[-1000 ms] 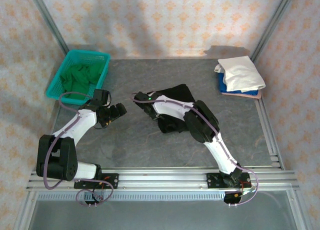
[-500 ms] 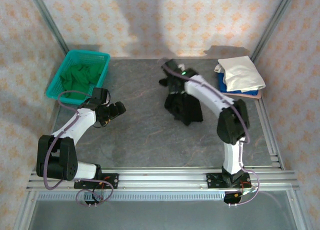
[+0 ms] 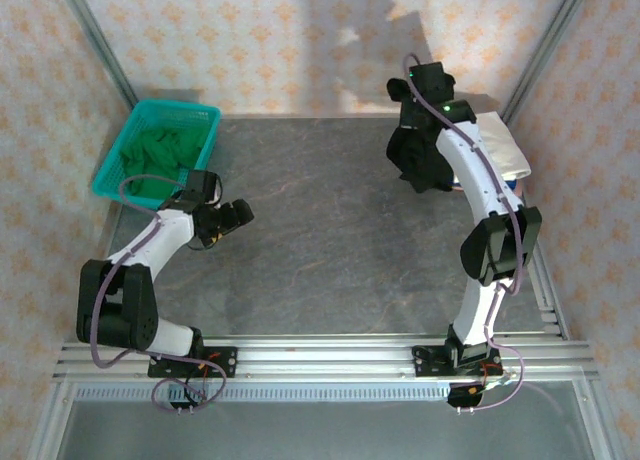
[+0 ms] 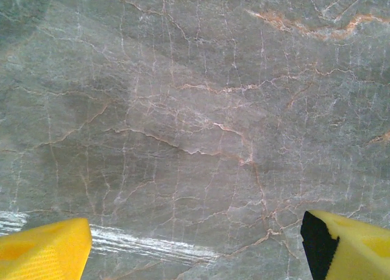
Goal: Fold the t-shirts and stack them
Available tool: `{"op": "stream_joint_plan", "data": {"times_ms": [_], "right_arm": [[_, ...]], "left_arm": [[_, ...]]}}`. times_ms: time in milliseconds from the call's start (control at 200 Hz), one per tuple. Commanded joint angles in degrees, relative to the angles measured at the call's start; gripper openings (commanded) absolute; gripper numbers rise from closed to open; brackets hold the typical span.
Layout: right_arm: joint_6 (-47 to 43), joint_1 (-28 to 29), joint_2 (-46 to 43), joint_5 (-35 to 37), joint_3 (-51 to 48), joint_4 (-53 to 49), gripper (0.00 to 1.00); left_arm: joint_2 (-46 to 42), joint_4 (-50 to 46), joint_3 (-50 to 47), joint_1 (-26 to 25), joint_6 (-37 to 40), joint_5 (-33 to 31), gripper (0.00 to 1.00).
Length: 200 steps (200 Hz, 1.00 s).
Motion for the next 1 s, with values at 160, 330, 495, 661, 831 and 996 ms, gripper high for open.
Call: {"op": "stream_joint_plan", "data": {"times_ms": [160,330,495,661,831,996], "right_arm": [[-16.2,-0.2,-8.8,4.6,-22.4,40.5,0.0],[-13.2,-5.1,-16.8,-1.8,-34.2,51.0,0.0],[-2.8,-14.2,-20.6,-15.2,-41.5,59.3,0.0],[-6.3,-15.4,-21.1,-16.0,-48.1,68.1,0.0],[0.5,-22.0,-20.6,-15.6,-50.8,73.3,0.0],[-1.2,-24.9,-18.2,-8.6,-48.9,75.8,0.0]], "left_arm": [[1.9,0.1,2.4,0.3,1.4,2.7,0.9],[2.6,-0.6,3.6,0.3,2.2,3.4,0.9],[3.8,-0.3,4.3,0.3,2.1,5.1,0.91],[4.4,0.0,4.7,0.2,1.8,6.2,0.91],[4.4,-0.8,5.5,0.3,2.2,6.9,0.9],[4.9,-1.5,6.7,0.3,2.7,7.8,0.91]]}}
